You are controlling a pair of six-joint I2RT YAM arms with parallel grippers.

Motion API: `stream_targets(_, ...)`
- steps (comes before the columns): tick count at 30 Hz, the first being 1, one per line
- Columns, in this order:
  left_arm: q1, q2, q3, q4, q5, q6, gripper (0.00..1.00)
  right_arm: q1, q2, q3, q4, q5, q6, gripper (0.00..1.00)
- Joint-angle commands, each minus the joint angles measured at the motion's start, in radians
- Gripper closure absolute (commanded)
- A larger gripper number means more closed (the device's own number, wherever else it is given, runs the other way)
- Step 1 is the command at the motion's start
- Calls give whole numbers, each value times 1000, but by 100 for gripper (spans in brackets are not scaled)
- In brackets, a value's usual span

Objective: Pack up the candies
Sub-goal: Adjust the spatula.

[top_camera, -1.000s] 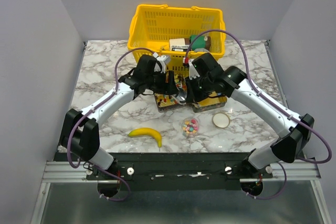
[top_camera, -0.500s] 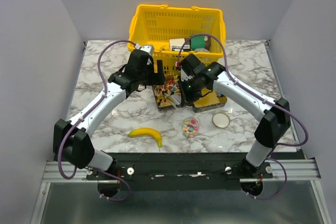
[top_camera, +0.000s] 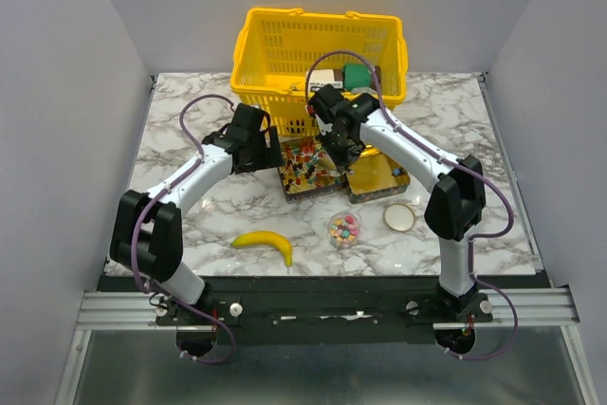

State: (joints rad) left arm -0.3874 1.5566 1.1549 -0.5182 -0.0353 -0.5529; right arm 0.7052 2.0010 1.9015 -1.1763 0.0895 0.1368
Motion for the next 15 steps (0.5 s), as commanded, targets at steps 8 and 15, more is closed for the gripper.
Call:
stream_targets(8, 131, 43, -29, -17, 115, -74, 12, 7, -62, -71, 60, 133, -380, 99)
stream_targets(15, 156, 146, 34, -34, 135, -99, 12, 17, -61, -53, 20, 92, -462, 99)
